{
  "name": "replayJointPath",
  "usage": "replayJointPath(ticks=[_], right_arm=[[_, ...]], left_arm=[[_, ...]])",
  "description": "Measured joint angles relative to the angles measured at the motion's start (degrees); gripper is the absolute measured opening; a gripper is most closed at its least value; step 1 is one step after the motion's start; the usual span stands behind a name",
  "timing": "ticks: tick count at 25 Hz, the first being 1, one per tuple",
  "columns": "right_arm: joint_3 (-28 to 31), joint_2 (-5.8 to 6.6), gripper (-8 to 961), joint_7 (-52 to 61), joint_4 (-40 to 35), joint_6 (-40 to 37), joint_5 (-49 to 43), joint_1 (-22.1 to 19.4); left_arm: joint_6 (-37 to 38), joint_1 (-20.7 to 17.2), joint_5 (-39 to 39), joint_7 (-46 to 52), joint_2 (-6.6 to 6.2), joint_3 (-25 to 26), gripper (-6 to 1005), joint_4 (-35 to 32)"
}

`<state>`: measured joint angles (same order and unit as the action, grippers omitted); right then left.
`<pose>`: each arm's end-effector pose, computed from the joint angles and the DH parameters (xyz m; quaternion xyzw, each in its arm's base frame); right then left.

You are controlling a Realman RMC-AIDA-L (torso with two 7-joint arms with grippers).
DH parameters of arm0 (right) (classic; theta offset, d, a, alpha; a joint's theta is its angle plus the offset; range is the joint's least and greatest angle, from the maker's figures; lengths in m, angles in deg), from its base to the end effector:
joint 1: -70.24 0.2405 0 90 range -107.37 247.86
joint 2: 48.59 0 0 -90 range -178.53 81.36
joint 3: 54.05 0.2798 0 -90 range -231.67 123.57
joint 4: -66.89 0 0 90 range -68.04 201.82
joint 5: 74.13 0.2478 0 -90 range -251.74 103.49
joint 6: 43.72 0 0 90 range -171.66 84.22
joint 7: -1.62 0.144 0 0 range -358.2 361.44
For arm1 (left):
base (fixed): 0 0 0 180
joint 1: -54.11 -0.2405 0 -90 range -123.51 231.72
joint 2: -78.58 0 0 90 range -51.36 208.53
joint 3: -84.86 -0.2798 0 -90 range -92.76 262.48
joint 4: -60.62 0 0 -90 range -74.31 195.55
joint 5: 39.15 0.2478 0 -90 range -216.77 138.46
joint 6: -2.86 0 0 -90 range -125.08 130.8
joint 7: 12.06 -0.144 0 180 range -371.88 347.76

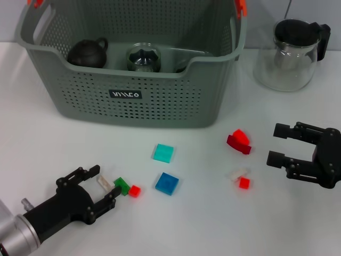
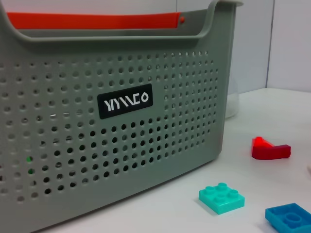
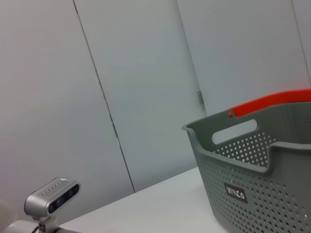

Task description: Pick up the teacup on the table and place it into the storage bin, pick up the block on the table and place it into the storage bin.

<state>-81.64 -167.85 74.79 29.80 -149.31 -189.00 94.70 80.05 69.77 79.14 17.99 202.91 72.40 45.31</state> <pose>0.3266 0.3116 0.0157 -0.9115 0.2016 0.3405 0.1125 -0.4085 0.2421 -0.0936 -0.8864 -0.2041 -0.2183 0.3536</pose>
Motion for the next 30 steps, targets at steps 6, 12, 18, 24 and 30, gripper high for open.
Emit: replayJointPath(ticks=[6, 12, 18, 24, 30], right_arm=[[0.0, 0.00, 791, 0.0, 0.0, -0.2, 0.0, -0.1], [0.0, 0.00, 791, 0.0, 0.0, -0.3, 0.0, -0.2], [0.0, 0.00, 792, 0.0, 0.0, -0.3, 0.0, 0.0], [0.0, 0.00, 792, 0.1, 0.0, -0.3, 0.0, 0.0], [0.0, 0.00, 792, 0.1, 0.0, -0.3, 0.1, 0.1]], left_arm=[[-2.1, 0.9, 0.1, 0.0, -0.02, -0.2, 631, 0.6], [-2.5, 0.9, -0.2, 1.1, -0.08, 0.1, 592, 1.2], [-2.4, 0.9, -0.1, 1.8, -0.14, 0.2, 519, 0.9], [2.9, -0.1, -0.1, 6.3, -0.20, 0.2, 429, -1.5], [25.7, 1.3, -0.7, 21.8, -1.99, 4.3, 416, -9.6]])
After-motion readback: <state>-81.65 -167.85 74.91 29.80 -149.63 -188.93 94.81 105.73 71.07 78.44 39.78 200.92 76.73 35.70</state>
